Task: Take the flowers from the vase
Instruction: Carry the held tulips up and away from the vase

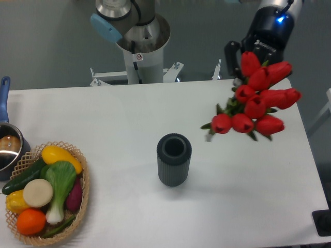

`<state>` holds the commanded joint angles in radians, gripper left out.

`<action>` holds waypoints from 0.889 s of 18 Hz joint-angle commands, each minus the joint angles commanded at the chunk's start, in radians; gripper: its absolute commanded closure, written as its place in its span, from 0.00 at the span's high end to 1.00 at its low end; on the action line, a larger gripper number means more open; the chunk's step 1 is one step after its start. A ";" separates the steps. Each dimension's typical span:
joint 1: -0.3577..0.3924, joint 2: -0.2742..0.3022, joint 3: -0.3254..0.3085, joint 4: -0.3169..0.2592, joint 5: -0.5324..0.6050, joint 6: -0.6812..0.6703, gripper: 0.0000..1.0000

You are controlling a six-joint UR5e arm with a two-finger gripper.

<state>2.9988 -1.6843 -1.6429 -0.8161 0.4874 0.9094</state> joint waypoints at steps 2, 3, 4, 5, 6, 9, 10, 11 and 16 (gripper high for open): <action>0.020 -0.014 -0.012 -0.003 0.159 0.140 0.00; 0.038 -0.015 -0.018 -0.006 0.210 0.211 0.00; 0.057 -0.015 -0.028 -0.011 0.249 0.277 0.00; 0.074 -0.015 -0.038 -0.015 0.282 0.328 0.00; 0.090 -0.015 -0.052 -0.029 0.313 0.363 0.00; 0.092 -0.012 -0.084 -0.055 0.515 0.428 0.00; 0.083 -0.015 -0.084 -0.057 0.589 0.434 0.00; 0.077 -0.017 -0.083 -0.060 0.635 0.440 0.00; 0.069 -0.021 -0.068 -0.139 0.796 0.543 0.00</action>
<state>3.0680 -1.7058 -1.7105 -0.9554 1.2836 1.4524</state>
